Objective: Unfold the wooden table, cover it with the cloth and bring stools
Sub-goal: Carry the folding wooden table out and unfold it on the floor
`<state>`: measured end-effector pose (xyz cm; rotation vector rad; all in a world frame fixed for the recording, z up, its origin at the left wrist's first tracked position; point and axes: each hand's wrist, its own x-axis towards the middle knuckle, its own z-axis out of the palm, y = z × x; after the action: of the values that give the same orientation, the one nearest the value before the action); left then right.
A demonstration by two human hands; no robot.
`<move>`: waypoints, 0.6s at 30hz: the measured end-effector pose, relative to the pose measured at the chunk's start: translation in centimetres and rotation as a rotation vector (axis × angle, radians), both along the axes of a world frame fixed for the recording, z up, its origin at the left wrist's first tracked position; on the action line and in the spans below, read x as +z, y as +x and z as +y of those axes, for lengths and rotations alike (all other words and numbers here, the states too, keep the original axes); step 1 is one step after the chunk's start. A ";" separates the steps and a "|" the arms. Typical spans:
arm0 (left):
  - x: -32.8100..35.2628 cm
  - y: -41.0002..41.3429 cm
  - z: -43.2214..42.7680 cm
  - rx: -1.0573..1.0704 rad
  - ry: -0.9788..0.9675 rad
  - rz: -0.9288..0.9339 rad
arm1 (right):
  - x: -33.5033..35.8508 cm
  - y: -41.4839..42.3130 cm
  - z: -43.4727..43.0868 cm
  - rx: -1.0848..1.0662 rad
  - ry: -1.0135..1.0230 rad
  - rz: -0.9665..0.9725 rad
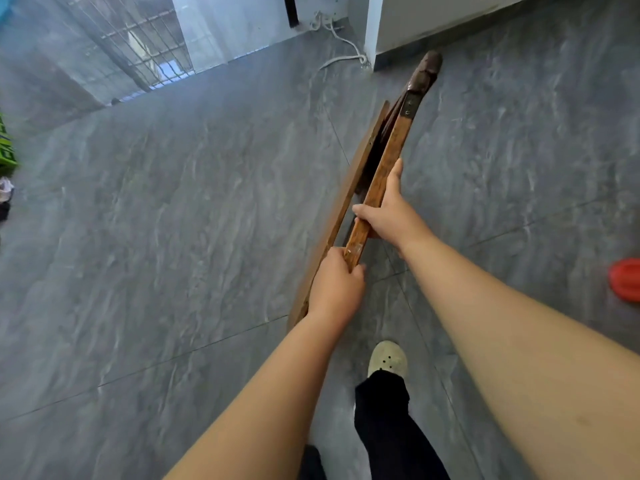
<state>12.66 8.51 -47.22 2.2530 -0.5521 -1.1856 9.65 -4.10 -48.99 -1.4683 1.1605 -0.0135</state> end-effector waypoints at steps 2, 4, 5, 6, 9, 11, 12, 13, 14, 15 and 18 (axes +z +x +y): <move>-0.2 -0.9 3.2 0.020 -0.015 0.009 | 0.2 -1.0 3.4 0.003 -0.004 -0.054; -0.3 -1.8 6.7 0.032 -0.020 0.009 | 0.4 -1.8 7.0 -0.010 -0.004 -0.077; -0.3 -2.1 8.5 0.034 -0.028 0.007 | 0.5 -2.2 8.7 -0.017 -0.007 -0.083; -0.3 -2.4 10.4 0.038 -0.039 0.013 | 0.6 -2.5 10.6 -0.023 -0.010 -0.091; -0.1 -3.0 16.2 0.082 -0.055 0.071 | 1.3 -2.8 16.6 -0.016 0.010 -0.079; -0.1 -3.6 20.1 0.121 -0.053 0.116 | 1.9 -3.1 20.8 0.001 -0.012 -0.048; -0.1 -4.1 21.9 0.135 -0.048 0.134 | 2.1 -3.3 22.6 0.017 -0.025 -0.023; -0.1 -4.6 23.7 0.148 -0.038 0.144 | 2.3 -3.6 24.4 0.038 -0.023 -0.001; -0.1 -5.3 25.3 0.170 -0.031 0.150 | 2.5 -3.8 26.0 0.061 -0.017 0.009; -0.1 -5.8 26.7 0.202 -0.032 0.156 | 2.6 -4.1 27.3 0.084 -0.015 0.002; -0.3 -7.4 29.8 0.317 -0.039 0.182 | 2.2 -4.5 30.3 0.170 0.017 -0.018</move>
<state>5.25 38.30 -47.48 2.0766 -0.1390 -1.1857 5.10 26.18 -46.83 -1.5446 1.0161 0.1004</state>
